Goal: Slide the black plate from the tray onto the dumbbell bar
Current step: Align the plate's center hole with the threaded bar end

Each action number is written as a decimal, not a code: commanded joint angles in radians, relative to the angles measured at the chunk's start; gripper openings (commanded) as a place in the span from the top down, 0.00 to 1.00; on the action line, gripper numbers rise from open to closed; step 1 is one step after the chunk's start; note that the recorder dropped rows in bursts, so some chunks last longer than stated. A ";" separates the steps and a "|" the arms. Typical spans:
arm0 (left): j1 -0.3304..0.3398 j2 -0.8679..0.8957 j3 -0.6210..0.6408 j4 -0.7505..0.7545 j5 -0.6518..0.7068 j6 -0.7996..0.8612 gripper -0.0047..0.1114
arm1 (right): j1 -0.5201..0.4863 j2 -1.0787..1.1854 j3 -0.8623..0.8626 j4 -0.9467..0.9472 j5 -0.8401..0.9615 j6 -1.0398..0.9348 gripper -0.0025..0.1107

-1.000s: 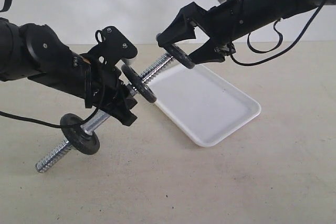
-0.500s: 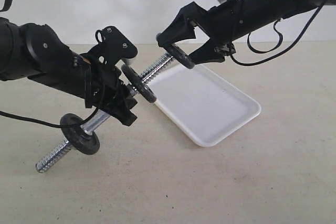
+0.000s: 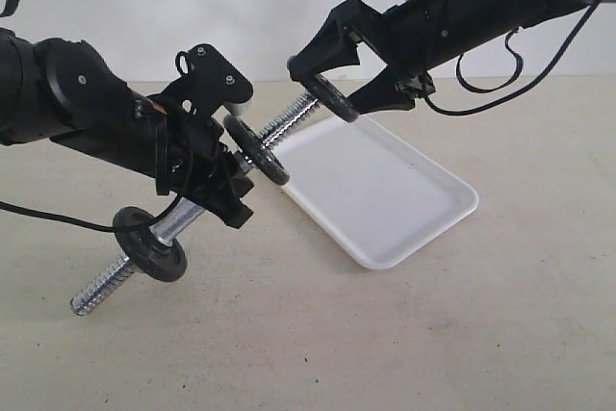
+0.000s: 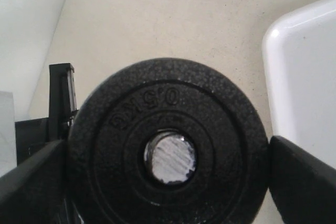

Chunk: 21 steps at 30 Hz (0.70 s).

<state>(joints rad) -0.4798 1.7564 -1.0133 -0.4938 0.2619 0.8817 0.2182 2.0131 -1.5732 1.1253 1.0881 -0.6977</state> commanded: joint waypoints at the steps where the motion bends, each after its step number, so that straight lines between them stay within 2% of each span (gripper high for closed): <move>1: -0.011 -0.034 -0.039 -0.067 -0.299 -0.033 0.92 | 0.023 -0.071 -0.014 0.144 0.133 -0.004 0.98; 21: -0.011 -0.034 -0.039 -0.047 -0.298 -0.040 0.92 | 0.023 -0.123 -0.014 0.141 0.133 0.016 0.98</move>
<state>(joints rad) -0.4852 1.7437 -1.0228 -0.4942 0.2536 0.8777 0.2182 1.9579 -1.5694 1.1039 1.0813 -0.6739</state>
